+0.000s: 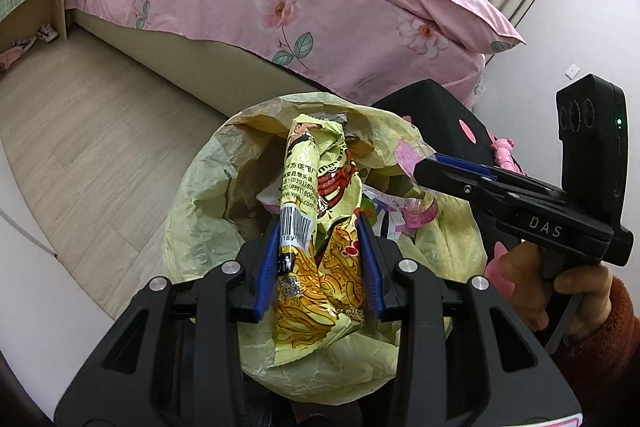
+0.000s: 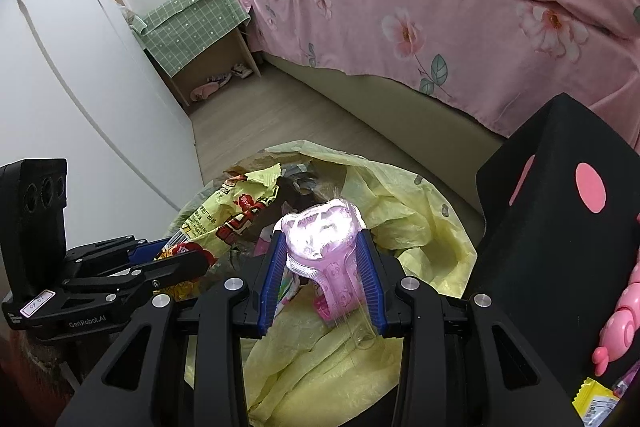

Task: Collect trash
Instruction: 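Open both grippers to drop the snack bag and pink toy into the bag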

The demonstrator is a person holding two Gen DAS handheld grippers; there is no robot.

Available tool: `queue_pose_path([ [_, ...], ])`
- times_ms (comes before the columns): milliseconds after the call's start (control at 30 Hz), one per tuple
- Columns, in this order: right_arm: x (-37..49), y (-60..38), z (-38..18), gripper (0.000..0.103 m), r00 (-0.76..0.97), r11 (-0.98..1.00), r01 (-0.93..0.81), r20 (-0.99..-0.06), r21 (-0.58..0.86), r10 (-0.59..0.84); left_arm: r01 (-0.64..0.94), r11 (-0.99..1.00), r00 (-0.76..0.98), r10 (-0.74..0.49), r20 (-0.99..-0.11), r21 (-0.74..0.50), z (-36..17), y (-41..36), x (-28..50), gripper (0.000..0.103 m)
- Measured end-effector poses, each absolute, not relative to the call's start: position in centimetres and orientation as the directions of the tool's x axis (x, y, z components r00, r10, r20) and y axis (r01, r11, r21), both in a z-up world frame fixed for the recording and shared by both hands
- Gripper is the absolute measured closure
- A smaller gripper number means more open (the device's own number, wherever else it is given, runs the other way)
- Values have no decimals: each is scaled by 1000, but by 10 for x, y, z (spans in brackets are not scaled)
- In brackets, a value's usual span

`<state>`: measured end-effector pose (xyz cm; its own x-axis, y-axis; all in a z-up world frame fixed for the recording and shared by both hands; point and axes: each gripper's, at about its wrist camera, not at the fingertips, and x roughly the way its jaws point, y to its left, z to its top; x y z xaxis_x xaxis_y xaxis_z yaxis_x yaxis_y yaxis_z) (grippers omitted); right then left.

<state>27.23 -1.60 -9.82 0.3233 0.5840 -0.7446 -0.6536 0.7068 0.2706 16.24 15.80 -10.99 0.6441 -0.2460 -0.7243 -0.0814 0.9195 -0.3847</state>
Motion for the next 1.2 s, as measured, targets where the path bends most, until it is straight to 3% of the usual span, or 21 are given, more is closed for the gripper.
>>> queue_pose_path([
  [500, 269, -17, -94, 68, 344, 715, -647, -736, 264, 583, -69, 907, 620, -287, -730, -415, -121, 157, 170, 69],
  [667, 272, -19, -93, 68, 354, 723, -638, -733, 265, 581, -17, 960, 552, -224, -803, -280, -129, 132, 185, 72],
  [867, 273, -23, -93, 68, 356, 727, -630, -730, 274, 584, 9, 972, 523, -207, -827, -237, -136, 123, 184, 72],
  [1000, 271, -19, -93, 68, 342, 712, -643, -726, 281, 596, -6, 957, 565, -237, -791, -291, -124, 134, 173, 62],
  [1067, 270, -17, -93, 67, 332, 705, -648, -727, 287, 601, -7, 946, 591, -257, -765, -323, -114, 143, 167, 49],
  [1100, 269, -16, -93, 64, 336, 709, -646, -728, 284, 598, -13, 944, 605, -256, -754, -331, -109, 147, 164, 47],
  [1133, 268, -16, -92, 55, 343, 713, -643, -726, 281, 596, -31, 939, 627, -249, -738, -343, -101, 154, 159, 45],
  [1200, 267, -19, -87, 52, 349, 712, -640, -717, 288, 604, -65, 930, 661, -232, -713, -363, -89, 165, 153, 44],
])
